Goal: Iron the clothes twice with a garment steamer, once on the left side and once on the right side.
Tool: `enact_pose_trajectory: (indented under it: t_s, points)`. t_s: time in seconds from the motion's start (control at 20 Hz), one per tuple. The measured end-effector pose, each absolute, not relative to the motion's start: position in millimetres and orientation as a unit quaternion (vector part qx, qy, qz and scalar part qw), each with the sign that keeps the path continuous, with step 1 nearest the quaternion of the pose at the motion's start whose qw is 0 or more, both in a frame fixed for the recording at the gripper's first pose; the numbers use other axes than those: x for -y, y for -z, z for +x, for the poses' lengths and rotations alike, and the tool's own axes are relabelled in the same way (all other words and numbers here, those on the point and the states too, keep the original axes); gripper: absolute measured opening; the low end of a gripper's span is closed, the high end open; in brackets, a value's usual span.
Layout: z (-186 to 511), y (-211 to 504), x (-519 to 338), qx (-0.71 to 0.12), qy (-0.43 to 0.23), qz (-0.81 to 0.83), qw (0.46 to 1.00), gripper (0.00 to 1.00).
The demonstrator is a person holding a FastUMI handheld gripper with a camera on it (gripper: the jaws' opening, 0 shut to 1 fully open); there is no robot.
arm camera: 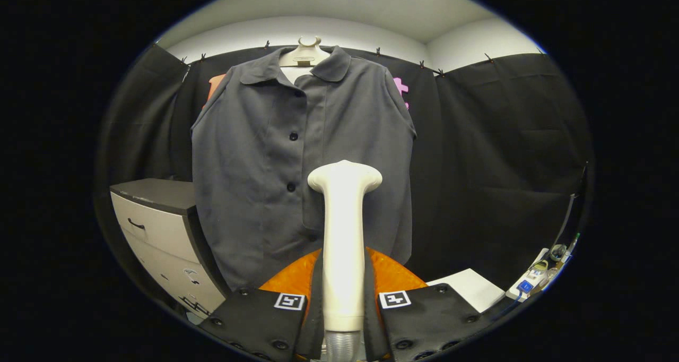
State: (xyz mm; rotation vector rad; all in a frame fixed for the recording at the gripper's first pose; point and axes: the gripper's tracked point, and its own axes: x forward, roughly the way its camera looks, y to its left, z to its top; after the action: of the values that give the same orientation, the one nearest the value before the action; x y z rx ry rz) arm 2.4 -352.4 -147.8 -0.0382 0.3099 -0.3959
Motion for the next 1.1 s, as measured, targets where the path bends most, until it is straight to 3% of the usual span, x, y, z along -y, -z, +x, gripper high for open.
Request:
enact_pose_trajectory:
  t_s: [0.5, 1.1]
  points:
    - [-46, 218, 347, -0.223, 0.212, 0.008, 0.951, 0.37]
    - [-65, 218, 321, -0.247, 0.207, 0.002, 0.947, 0.37]
